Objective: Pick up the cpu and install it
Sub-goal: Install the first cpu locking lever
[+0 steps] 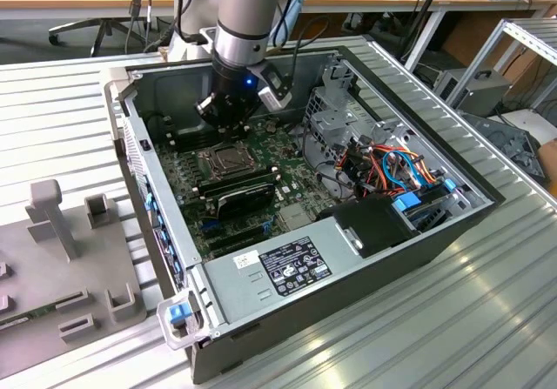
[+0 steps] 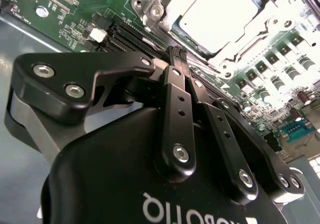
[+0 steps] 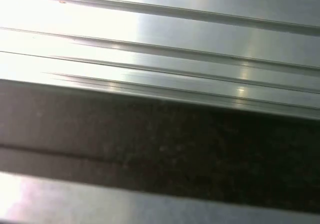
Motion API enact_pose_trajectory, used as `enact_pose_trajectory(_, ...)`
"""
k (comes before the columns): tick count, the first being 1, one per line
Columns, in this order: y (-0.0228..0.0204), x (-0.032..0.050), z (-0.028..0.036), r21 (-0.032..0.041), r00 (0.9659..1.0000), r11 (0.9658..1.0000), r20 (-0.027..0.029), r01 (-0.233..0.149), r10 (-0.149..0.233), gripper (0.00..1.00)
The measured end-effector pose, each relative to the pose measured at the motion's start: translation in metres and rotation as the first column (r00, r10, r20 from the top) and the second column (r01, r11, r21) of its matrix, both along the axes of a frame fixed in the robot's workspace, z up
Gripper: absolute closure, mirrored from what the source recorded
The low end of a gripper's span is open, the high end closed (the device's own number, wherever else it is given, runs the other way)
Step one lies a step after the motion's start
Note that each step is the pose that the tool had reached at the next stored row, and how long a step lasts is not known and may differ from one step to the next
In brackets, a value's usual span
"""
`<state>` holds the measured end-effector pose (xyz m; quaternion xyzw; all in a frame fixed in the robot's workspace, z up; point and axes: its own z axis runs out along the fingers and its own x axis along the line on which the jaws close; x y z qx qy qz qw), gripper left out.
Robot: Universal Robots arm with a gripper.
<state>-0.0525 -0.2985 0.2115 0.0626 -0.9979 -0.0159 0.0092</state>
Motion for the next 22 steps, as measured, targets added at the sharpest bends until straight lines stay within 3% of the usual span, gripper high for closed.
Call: enact_pose_trajectory(22,0.0021,0.0085,0.002,0.0024,1.0,1.0,-0.0009,0.0,0.0,0.89)
